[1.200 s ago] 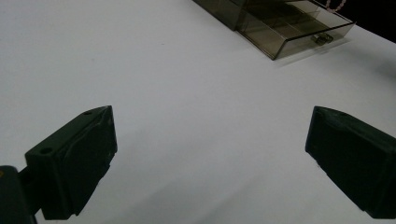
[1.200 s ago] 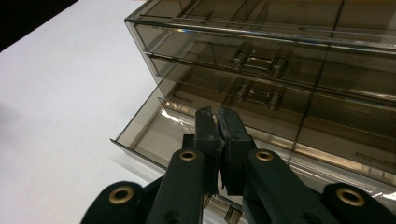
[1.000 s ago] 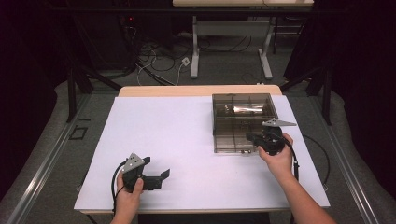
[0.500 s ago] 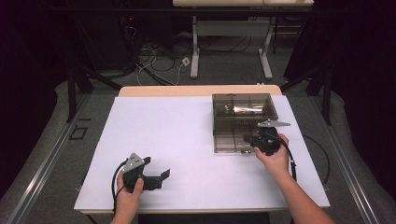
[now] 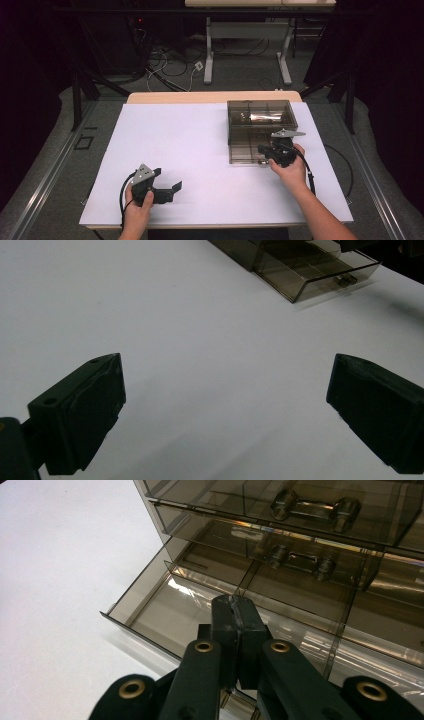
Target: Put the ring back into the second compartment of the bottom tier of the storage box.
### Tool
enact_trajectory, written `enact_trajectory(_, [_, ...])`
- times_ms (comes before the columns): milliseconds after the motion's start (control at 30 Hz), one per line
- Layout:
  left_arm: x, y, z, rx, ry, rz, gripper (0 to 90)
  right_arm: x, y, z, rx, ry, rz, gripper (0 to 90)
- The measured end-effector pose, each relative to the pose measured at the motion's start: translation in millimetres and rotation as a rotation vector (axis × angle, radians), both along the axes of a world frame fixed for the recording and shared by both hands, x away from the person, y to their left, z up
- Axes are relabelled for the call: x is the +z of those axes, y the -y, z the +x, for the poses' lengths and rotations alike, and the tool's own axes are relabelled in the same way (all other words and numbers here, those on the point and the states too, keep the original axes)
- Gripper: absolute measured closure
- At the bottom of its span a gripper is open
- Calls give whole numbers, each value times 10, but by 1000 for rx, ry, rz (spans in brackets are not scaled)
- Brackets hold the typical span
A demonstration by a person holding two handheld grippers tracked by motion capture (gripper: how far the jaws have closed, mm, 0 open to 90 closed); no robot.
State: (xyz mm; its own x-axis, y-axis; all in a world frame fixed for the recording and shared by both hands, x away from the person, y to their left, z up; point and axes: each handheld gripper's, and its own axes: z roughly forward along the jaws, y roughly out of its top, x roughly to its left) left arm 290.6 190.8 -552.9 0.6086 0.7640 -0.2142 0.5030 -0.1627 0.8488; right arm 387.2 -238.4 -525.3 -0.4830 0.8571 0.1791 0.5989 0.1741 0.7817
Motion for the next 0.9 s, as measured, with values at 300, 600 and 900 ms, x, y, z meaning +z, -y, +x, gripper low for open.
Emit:
enact_trajectory(300, [-1,1,0,0,0,1,25,1,-4,-4,6,-5,7,836])
enact_trajectory(600, [0,-4,2,0,2,5,25,7,18,-8,-1,5,0,753])
enact_trajectory(900, [0,-3,1,2,1,0,25,47,29,-35,28,34,-7,632])
